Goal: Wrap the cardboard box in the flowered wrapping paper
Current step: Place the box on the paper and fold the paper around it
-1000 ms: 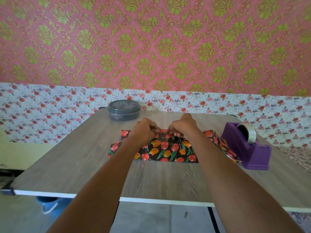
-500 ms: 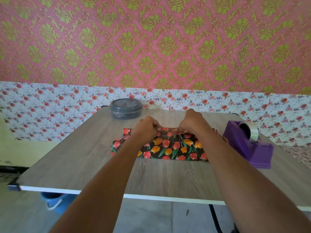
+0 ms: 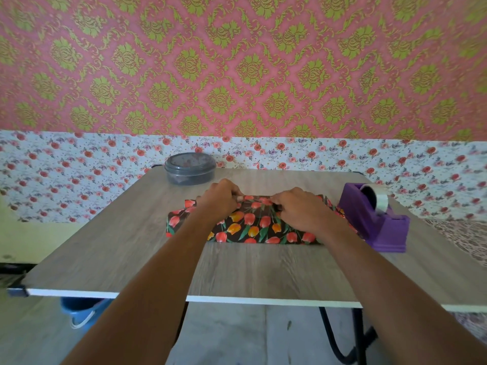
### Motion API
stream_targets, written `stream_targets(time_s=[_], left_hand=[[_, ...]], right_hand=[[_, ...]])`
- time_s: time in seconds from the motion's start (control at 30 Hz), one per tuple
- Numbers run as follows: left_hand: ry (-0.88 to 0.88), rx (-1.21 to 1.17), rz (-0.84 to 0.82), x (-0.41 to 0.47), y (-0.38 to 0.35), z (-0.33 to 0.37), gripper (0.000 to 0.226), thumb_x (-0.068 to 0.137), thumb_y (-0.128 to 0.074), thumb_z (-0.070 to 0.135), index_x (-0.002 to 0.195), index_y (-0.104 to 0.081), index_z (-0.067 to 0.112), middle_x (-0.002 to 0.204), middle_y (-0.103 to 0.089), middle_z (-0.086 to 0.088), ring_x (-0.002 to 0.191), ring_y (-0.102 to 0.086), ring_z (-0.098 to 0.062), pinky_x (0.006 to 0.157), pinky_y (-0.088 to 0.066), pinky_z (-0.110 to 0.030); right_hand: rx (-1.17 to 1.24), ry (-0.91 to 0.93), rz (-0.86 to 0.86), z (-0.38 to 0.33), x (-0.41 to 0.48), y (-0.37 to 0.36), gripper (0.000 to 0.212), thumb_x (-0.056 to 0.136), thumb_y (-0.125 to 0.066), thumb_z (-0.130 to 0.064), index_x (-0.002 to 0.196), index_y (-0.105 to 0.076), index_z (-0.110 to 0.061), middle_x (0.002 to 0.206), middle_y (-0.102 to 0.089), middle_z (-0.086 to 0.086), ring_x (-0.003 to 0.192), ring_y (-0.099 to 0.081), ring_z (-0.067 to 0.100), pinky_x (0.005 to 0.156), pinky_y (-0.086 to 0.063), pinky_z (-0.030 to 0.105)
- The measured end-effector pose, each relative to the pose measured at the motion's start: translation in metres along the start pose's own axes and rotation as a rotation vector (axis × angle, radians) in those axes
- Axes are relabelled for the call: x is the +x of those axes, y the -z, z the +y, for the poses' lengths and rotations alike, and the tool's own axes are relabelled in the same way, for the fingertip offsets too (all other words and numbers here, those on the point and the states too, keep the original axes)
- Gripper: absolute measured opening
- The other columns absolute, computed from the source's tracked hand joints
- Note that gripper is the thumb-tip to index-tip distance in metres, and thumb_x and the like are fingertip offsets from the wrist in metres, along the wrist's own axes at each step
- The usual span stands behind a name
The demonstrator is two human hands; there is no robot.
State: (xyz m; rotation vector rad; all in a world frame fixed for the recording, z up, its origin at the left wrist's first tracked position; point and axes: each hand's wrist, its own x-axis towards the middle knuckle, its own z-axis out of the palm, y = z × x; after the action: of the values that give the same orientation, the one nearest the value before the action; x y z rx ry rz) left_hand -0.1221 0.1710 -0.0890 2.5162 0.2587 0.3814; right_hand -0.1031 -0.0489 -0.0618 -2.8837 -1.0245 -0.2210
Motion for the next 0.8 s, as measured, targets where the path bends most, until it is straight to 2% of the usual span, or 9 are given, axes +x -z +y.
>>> stream_targets(time_s=[0.13, 0.2, 0.3, 0.33, 0.4, 0.53, 0.6, 0.67, 0.8], left_hand=[[0.005, 0.082, 0.003, -0.006, 0.001, 0.006, 0.011, 0.097, -0.065, 0.028, 0.102, -0.075, 0.029, 0.100, -0.072, 0.004, 0.091, -0.066, -0.022, 0.093, -0.053, -0.054], [0.003, 0.101, 0.004, -0.009, 0.002, 0.009, 0.013, 0.099, -0.063, 0.026, 0.101, -0.075, 0.028, 0.102, -0.072, 0.002, 0.093, -0.065, -0.024, 0.096, -0.051, -0.056], [0.011, 0.143, 0.029, -0.014, 0.002, 0.013, 0.017, 0.100, -0.059, 0.020, 0.099, -0.074, 0.028, 0.103, -0.070, 0.003, 0.099, -0.062, -0.025, 0.099, -0.047, -0.061], [0.008, 0.154, 0.037, -0.015, 0.002, 0.014, 0.019, 0.100, -0.058, 0.018, 0.097, -0.074, 0.028, 0.102, -0.069, 0.003, 0.100, -0.061, -0.025, 0.099, -0.046, -0.062], [-0.002, 0.161, 0.040, -0.017, 0.001, 0.016, 0.021, 0.100, -0.057, 0.015, 0.097, -0.074, 0.027, 0.100, -0.070, 0.003, 0.100, -0.062, -0.025, 0.099, -0.046, -0.061], [0.002, 0.182, 0.048, -0.020, -0.004, 0.022, 0.020, 0.101, -0.055, 0.018, 0.103, -0.073, 0.026, 0.104, -0.071, 0.002, 0.100, -0.063, -0.024, 0.101, -0.045, -0.060], [0.009, 0.197, 0.065, -0.021, -0.005, 0.024, 0.020, 0.101, -0.054, 0.018, 0.102, -0.072, 0.027, 0.101, -0.069, 0.003, 0.099, -0.060, -0.022, 0.102, -0.044, -0.060], [0.017, 0.209, 0.076, -0.021, -0.005, 0.025, 0.020, 0.101, -0.054, 0.018, 0.102, -0.071, 0.027, 0.100, -0.066, 0.004, 0.097, -0.057, -0.021, 0.101, -0.043, -0.060], [0.028, 0.207, 0.078, -0.019, -0.007, 0.024, 0.019, 0.101, -0.054, 0.018, 0.097, -0.069, 0.030, 0.099, -0.065, 0.005, 0.095, -0.055, -0.020, 0.100, -0.043, -0.060]], right_hand=[[0.382, -0.142, 0.352, 0.032, -0.033, -0.001, 0.038, 0.097, -0.059, -0.010, 0.133, -0.067, -0.012, 0.133, -0.066, 0.008, 0.077, -0.071, 0.015, 0.080, -0.058, 0.029], [0.407, -0.254, 0.586, 0.059, -0.057, -0.003, 0.032, 0.091, -0.066, -0.009, 0.123, -0.072, -0.009, 0.122, -0.070, 0.010, 0.091, -0.070, 0.017, 0.088, -0.055, 0.030], [0.326, -0.575, 0.809, 0.101, -0.092, -0.008, 0.026, 0.086, -0.073, -0.014, 0.111, -0.072, -0.008, 0.117, -0.063, 0.020, 0.116, -0.056, 0.040, 0.095, -0.050, 0.048], [0.303, -0.708, 0.806, 0.113, -0.098, -0.008, 0.030, 0.086, -0.075, -0.020, 0.114, -0.069, -0.009, 0.123, -0.057, 0.023, 0.120, -0.050, 0.045, 0.094, -0.049, 0.053], [0.338, -0.924, 0.640, 0.135, -0.107, -0.010, 0.043, 0.088, -0.075, -0.038, 0.119, -0.062, -0.011, 0.134, -0.045, 0.025, 0.127, -0.040, 0.049, 0.097, -0.044, 0.060], [0.519, -0.990, 0.279, 0.168, -0.105, -0.010, 0.047, 0.091, -0.061, -0.061, 0.100, -0.067, -0.015, 0.127, -0.056, 0.022, 0.129, -0.044, 0.043, 0.107, -0.035, 0.053], [0.595, -0.969, 0.263, 0.175, -0.099, -0.007, 0.042, 0.089, -0.067, -0.056, 0.093, -0.068, -0.015, 0.121, -0.061, 0.019, 0.129, -0.047, 0.039, 0.109, -0.035, 0.050], [0.749, -0.947, 0.310, 0.179, -0.092, -0.004, 0.043, 0.084, -0.078, -0.045, 0.097, -0.070, -0.005, 0.116, -0.066, 0.020, 0.124, -0.056, 0.039, 0.108, -0.043, 0.053], [0.778, -0.919, 0.431, 0.176, -0.087, -0.006, 0.035, 0.084, -0.082, -0.030, 0.093, -0.070, 0.002, 0.109, -0.067, 0.022, 0.111, -0.064, 0.040, 0.089, -0.052, 0.040]])
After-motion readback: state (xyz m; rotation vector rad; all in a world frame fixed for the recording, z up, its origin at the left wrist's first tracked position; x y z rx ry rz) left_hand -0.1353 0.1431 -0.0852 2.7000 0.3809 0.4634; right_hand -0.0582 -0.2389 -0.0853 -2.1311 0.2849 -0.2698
